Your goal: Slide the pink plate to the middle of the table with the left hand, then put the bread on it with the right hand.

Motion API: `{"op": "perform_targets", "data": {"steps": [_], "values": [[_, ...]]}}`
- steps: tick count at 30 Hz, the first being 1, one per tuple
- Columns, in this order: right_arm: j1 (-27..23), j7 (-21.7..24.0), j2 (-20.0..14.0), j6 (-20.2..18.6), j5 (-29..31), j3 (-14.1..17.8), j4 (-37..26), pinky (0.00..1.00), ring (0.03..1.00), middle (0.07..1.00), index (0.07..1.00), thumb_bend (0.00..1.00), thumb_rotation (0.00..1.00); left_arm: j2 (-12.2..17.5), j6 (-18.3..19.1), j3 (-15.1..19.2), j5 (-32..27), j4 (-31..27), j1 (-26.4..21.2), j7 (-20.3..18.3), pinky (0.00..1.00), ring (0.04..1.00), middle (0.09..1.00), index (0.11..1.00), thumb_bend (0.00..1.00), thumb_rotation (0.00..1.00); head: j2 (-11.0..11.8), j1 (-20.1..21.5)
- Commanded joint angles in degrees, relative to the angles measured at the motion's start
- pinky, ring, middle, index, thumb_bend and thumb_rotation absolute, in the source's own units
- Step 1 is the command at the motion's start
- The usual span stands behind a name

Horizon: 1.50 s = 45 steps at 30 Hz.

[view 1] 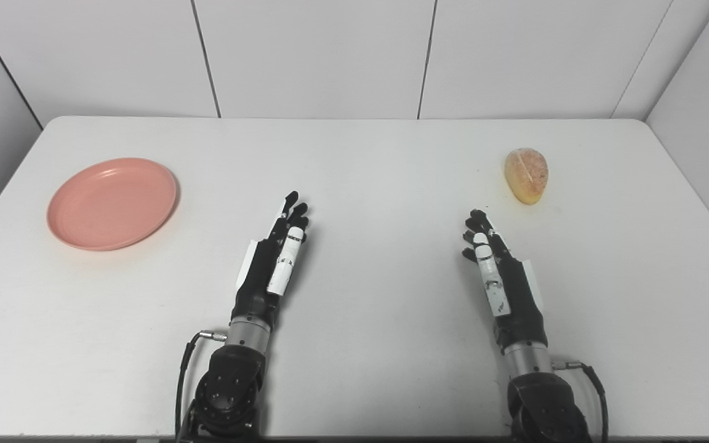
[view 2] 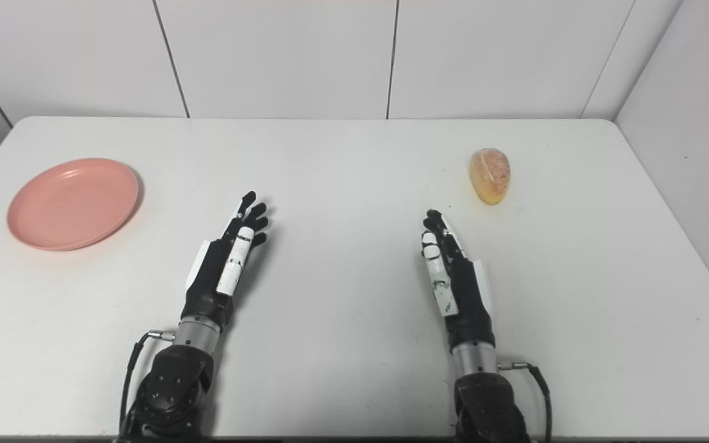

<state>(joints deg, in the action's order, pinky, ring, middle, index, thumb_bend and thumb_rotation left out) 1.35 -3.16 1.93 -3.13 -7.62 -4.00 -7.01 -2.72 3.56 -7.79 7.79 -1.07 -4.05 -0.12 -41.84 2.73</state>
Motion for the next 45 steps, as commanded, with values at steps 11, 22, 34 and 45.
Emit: {"op": "perform_targets", "data": {"steps": [11,22,34,45], "values": [[-1.0,0.0,0.3,1.3,0.5,0.2,-1.0,0.86,0.896,0.907,0.904,0.17,1.00,-0.4,-0.5,-0.1,0.1,-0.6,-1.5,0.0,0.92,0.930,0.949,0.953,0.35,1.00,-0.1,-0.2],[-0.9,0.0,0.2,1.2,0.5,0.1,-1.1,0.86,0.895,0.907,0.904,0.17,1.00,-0.4,-0.2,-0.2,0.2,-0.9,-1.5,0.0,0.91,0.926,0.946,0.952,0.34,1.00,0.0,-0.3],[-1.1,0.3,-0.1,1.3,1.6,0.9,-0.3,0.88,0.902,0.909,0.903,0.19,1.00,-0.7,-1.6,-0.6,0.2,0.9,-1.9,0.0,0.91,0.928,0.950,0.955,0.33,1.00,1.5,-4.0],[-1.0,3.0,-3.4,4.5,5.9,2.5,2.2,0.93,0.933,0.936,0.932,0.17,1.00,-3.0,-4.6,-1.8,1.3,6.5,-2.7,1.2,0.91,0.935,0.951,0.956,0.29,1.00,7.6,-15.8]]}}
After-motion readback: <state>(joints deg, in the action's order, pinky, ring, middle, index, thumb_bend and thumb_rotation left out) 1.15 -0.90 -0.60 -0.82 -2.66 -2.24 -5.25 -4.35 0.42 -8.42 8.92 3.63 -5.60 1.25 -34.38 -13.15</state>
